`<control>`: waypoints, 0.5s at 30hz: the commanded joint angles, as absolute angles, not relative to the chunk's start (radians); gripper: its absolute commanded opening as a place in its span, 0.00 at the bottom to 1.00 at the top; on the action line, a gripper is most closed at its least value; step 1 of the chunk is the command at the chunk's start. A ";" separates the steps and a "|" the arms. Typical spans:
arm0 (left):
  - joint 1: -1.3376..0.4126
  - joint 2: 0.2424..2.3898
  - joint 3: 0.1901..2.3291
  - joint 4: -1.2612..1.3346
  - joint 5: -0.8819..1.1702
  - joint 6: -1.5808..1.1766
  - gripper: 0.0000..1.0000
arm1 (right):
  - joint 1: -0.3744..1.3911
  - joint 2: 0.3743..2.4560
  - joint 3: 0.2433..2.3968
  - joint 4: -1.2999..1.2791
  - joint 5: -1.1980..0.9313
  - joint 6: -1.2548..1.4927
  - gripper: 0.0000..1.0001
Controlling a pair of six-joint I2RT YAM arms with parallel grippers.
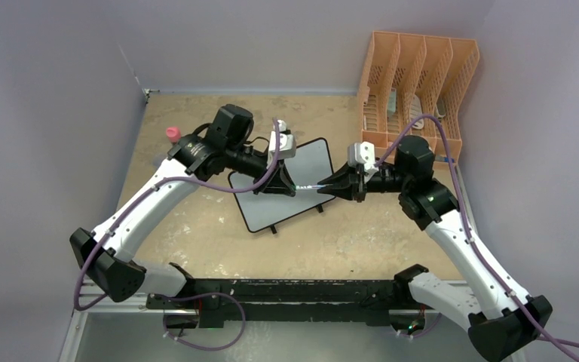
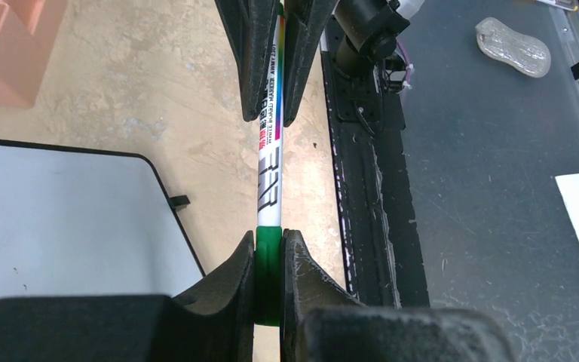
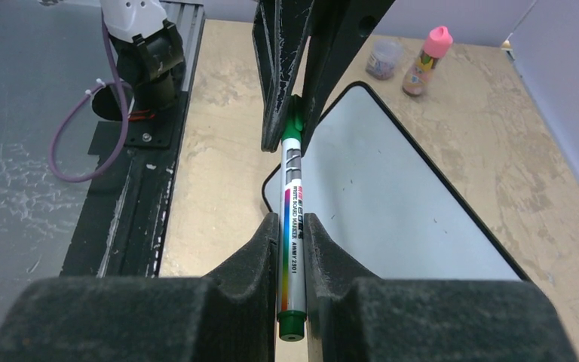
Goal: Write a sentence on the whiteboard
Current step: Open the pen cap.
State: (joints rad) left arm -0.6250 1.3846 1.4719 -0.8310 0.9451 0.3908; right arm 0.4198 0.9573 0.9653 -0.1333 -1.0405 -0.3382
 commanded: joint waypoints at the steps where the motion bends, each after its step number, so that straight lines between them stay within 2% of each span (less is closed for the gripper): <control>1: -0.597 1.286 1.444 -0.840 0.896 0.437 0.00 | 0.411 0.909 0.997 -0.212 -1.041 -0.371 0.00; 8: -0.515 1.225 1.387 -0.819 0.920 0.439 0.00 | 0.356 0.862 0.974 -0.169 -1.039 -0.368 0.00; 15: -0.492 1.198 1.348 -0.790 0.920 0.398 0.00 | 0.313 0.792 0.940 -0.015 -1.011 -0.265 0.00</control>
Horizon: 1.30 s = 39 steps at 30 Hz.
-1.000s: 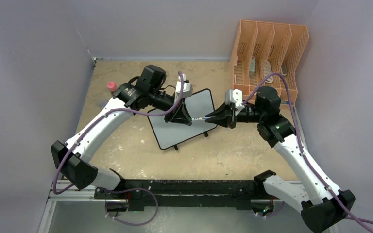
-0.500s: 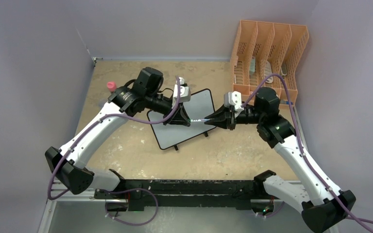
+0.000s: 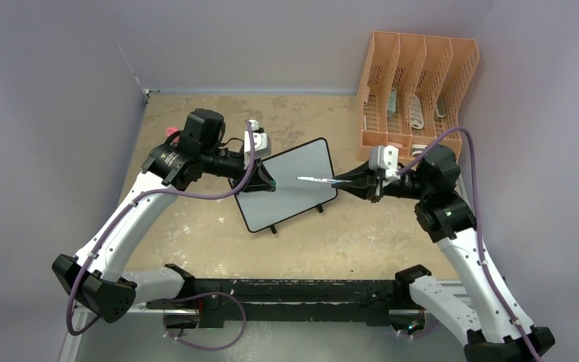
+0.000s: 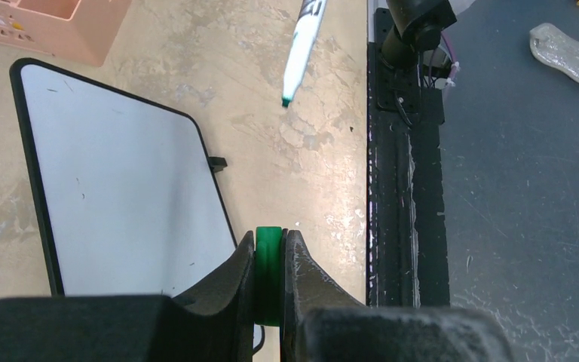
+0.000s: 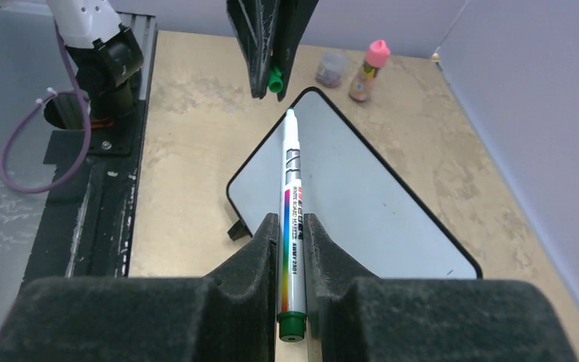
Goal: Write a sentence on the whiteboard
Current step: Open the pen cap, then place the pen cap at the center of the board.
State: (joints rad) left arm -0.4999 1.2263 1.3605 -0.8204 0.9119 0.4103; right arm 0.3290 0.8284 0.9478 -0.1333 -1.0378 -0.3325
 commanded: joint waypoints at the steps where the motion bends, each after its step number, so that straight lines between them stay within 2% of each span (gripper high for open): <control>1: -0.492 1.193 1.344 -0.779 0.896 0.384 0.00 | 0.314 0.782 0.936 0.006 -0.988 -0.250 0.00; 4: -0.492 1.178 1.318 -0.729 0.828 0.327 0.00 | 0.314 0.750 0.912 0.099 -0.880 -0.180 0.00; 9: -0.513 1.172 1.239 -0.640 0.730 0.185 0.00 | 0.314 0.653 0.811 0.341 -0.541 -0.032 0.00; 11: -0.575 1.159 1.196 -0.590 0.627 0.136 0.00 | 0.313 0.619 0.765 0.411 -0.392 -0.011 0.00; 14: -0.717 1.138 1.120 -0.503 0.440 0.094 0.00 | 0.314 0.602 0.738 0.442 -0.281 0.042 0.00; 20: -0.822 1.155 0.989 -0.333 0.312 0.013 0.00 | 0.313 0.617 0.722 0.413 -0.176 0.069 0.00; 30: -1.063 1.320 0.905 -0.147 0.013 -0.033 0.00 | 0.314 0.613 0.683 0.399 -0.094 0.058 0.00; 39: -1.162 1.455 0.820 0.021 -0.056 -0.082 0.00 | 0.314 0.652 0.698 0.346 -0.084 0.081 0.00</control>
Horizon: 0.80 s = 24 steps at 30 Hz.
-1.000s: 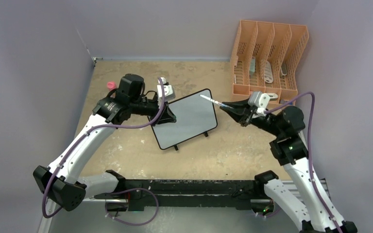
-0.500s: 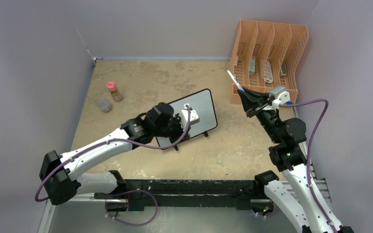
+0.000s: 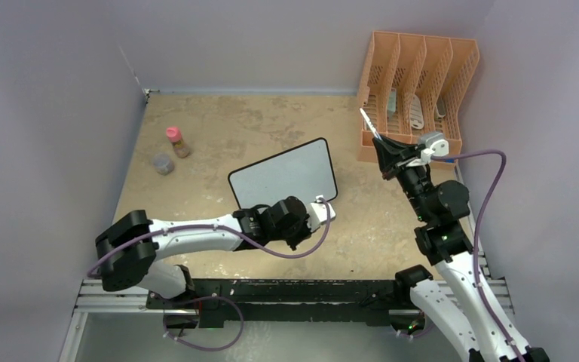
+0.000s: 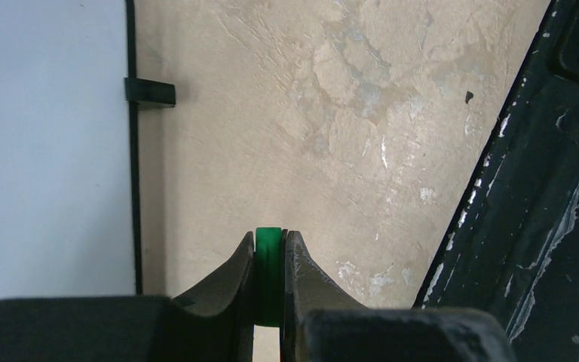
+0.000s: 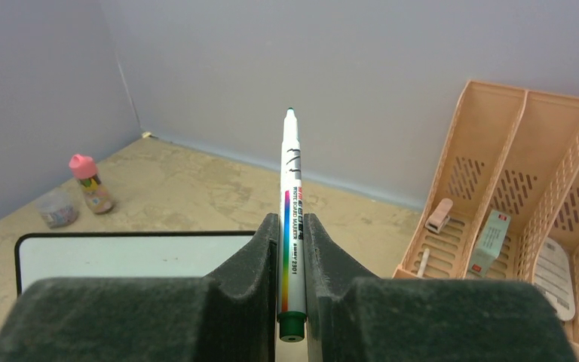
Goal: Write a sentence on the whiteboard
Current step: Place the pen cap at the center of the board.
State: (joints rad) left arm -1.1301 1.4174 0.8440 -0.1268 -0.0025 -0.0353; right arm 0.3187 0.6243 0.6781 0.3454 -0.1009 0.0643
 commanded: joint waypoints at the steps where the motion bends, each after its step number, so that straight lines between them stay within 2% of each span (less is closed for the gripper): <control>1: -1.172 1.472 0.811 0.034 -0.066 -0.088 0.00 | 0.313 0.660 0.703 0.338 -0.093 0.081 0.00; 8: -1.213 1.553 0.726 0.185 -0.103 -0.115 0.00 | 0.313 0.676 0.702 0.343 -0.117 0.093 0.00; 17: -1.216 1.609 0.680 0.233 -0.080 -0.115 0.00 | 0.313 0.691 0.701 0.328 -0.138 0.106 0.00; 24: -1.225 1.606 0.647 0.241 -0.074 -0.119 0.15 | 0.314 0.703 0.701 0.320 -0.139 0.106 0.00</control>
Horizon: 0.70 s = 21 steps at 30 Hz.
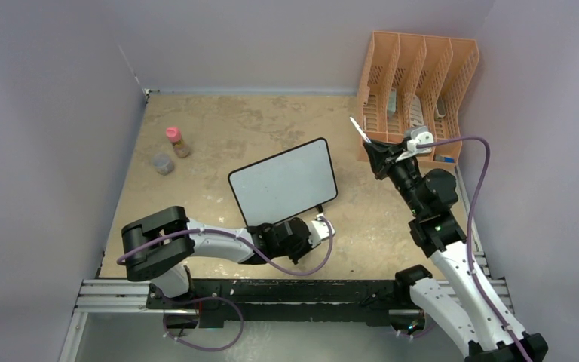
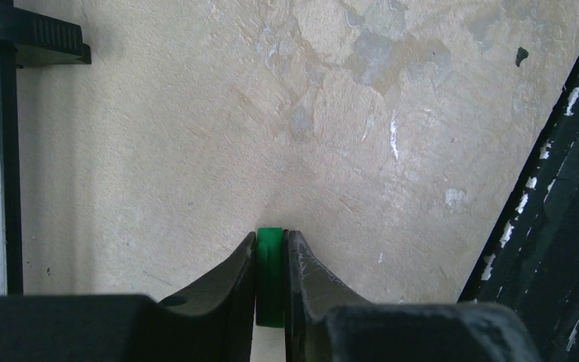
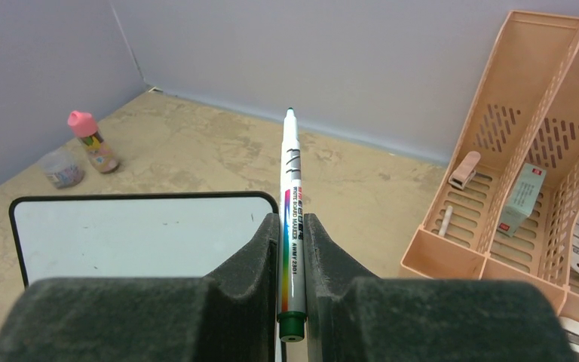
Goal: Write a sentence on the whiteboard
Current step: Place the pen cap at the center of the board.
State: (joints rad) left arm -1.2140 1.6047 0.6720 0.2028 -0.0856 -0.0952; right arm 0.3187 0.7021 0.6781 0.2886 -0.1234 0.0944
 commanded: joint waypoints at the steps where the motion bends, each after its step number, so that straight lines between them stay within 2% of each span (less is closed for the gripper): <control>1: -1.226 1.604 0.643 0.242 -0.074 -0.120 0.17 | 0.314 0.703 0.701 0.322 -0.140 0.107 0.00; 12: -1.226 1.520 0.656 0.210 -0.095 -0.130 0.35 | 0.314 0.714 0.710 0.308 -0.141 0.117 0.00; 21: -1.166 1.320 0.825 0.033 -0.135 -0.115 0.57 | 0.319 0.750 0.761 0.250 -0.140 0.148 0.00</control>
State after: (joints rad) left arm -1.2041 1.4261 0.7185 0.0856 -0.1112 -0.1135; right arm 0.3187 0.7406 0.6949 0.2588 -0.1257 0.1207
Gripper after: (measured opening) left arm 0.523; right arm 0.150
